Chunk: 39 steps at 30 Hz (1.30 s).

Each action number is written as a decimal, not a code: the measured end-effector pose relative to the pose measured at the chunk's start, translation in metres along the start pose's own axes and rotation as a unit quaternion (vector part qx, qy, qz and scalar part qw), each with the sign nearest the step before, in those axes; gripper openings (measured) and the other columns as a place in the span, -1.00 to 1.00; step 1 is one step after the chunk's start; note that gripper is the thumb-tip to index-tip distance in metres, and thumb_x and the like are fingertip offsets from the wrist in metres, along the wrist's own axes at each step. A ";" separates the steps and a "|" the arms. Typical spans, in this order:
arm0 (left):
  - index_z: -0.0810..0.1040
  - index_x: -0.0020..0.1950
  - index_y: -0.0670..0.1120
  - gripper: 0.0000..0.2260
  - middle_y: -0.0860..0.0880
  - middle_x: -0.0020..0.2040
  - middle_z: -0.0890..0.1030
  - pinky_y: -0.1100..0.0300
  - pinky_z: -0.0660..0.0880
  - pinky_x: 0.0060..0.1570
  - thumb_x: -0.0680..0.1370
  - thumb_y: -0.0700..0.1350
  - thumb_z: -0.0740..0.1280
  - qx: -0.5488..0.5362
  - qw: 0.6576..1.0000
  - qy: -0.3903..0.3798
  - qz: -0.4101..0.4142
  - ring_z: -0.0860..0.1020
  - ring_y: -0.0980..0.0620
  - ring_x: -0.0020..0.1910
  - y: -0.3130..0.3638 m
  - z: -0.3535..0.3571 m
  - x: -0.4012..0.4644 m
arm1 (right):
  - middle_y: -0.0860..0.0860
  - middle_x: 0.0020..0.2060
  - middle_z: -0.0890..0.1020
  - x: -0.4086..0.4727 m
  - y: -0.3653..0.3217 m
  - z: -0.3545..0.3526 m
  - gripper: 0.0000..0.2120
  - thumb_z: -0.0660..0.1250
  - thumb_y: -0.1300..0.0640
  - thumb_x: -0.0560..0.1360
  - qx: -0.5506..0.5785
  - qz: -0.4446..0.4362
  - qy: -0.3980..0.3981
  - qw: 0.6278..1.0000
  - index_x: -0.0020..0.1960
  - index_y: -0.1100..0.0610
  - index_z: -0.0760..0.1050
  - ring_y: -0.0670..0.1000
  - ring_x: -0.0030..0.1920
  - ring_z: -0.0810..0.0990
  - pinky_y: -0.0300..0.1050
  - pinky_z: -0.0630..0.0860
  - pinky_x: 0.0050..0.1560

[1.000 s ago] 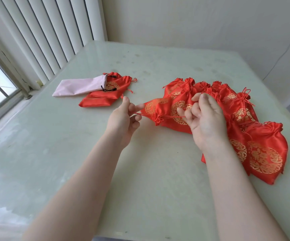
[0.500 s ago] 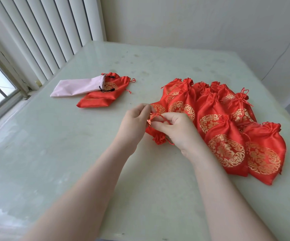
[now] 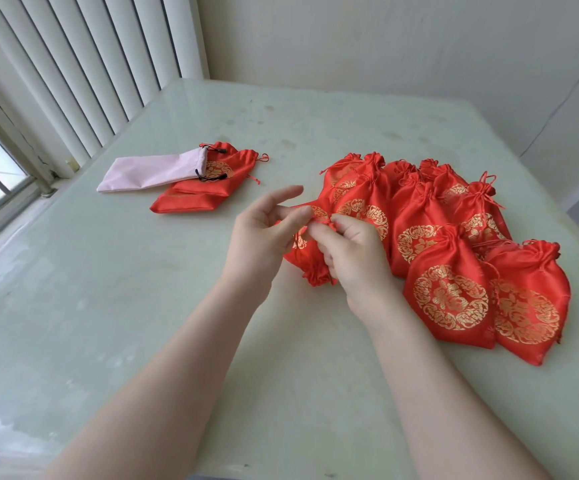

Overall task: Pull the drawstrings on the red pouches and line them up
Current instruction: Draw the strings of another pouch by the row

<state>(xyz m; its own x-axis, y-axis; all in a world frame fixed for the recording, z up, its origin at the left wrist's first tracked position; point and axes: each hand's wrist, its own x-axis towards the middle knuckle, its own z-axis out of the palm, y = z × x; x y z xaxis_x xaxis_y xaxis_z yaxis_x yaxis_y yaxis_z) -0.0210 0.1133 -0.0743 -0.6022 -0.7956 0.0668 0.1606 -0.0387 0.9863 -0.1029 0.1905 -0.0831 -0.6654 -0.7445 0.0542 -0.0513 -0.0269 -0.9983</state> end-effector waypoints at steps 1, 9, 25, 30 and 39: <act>0.54 0.08 -0.04 -0.82 0.10 -0.39 0.53 0.39 0.28 -0.48 0.51 -0.23 0.35 -0.003 1.000 0.011 -0.007 0.32 0.20 -0.53 0.000 0.000 0.000 | -0.15 -0.62 0.28 0.000 -0.002 0.000 -0.70 0.25 0.22 0.53 0.034 0.022 -0.001 0.999 -0.38 0.11 0.41 -0.19 -0.61 0.19 -0.39 0.11 -0.60; 0.56 -0.04 -0.20 -0.75 0.02 -0.34 0.56 0.38 0.18 -0.58 0.59 -0.04 0.21 0.113 0.980 -0.126 -0.101 0.23 0.16 -0.60 -0.004 0.005 -0.007 | -0.07 -0.60 0.32 0.004 -0.014 -0.013 -0.70 0.05 0.11 0.63 0.278 0.081 0.028 0.957 -0.26 0.11 0.35 -0.16 -0.64 0.14 -0.32 -0.02 -0.60; 0.48 -0.18 -0.08 -0.88 0.07 -0.43 0.54 0.37 0.14 -0.56 0.56 -0.18 0.27 0.061 0.990 -0.097 -0.076 0.21 0.17 -0.58 -0.004 0.000 -0.002 | -0.14 -0.62 0.31 0.008 -0.005 -0.021 -0.66 0.21 0.09 0.57 -0.027 0.029 0.066 0.997 -0.37 0.11 0.39 -0.20 -0.61 0.22 -0.36 0.16 -0.59; 0.54 -0.23 -0.11 -0.80 0.09 -0.48 0.46 0.35 0.18 -0.55 0.58 -0.18 0.24 0.125 0.974 -0.151 -0.112 0.25 0.15 -0.57 -0.013 0.003 -0.003 | -0.08 -0.57 0.31 0.009 -0.008 -0.024 -0.67 0.10 0.08 0.62 0.068 0.081 0.097 0.990 -0.24 0.16 0.46 -0.18 -0.62 0.19 -0.35 0.11 -0.62; 0.46 -0.26 -0.14 -0.80 -0.09 -0.32 0.64 0.16 0.50 -0.22 0.56 -0.14 0.22 0.402 0.906 -0.129 0.033 0.59 0.02 -0.32 -0.018 0.005 -0.005 | -0.14 -0.62 0.40 0.005 -0.015 -0.024 -0.54 0.08 0.05 0.62 -0.068 -0.047 0.123 0.989 -0.39 0.11 0.48 -0.17 -0.56 0.32 -0.28 0.24 -0.43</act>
<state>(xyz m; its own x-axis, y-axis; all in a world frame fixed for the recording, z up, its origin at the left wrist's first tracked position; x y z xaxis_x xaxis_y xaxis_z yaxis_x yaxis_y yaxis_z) -0.0250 0.1209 -0.0917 -0.7913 -0.6084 0.0601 -0.3567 0.5393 0.7628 -0.1230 0.2031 -0.0671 -0.8132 -0.5574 0.1672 -0.2108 0.0143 -0.9774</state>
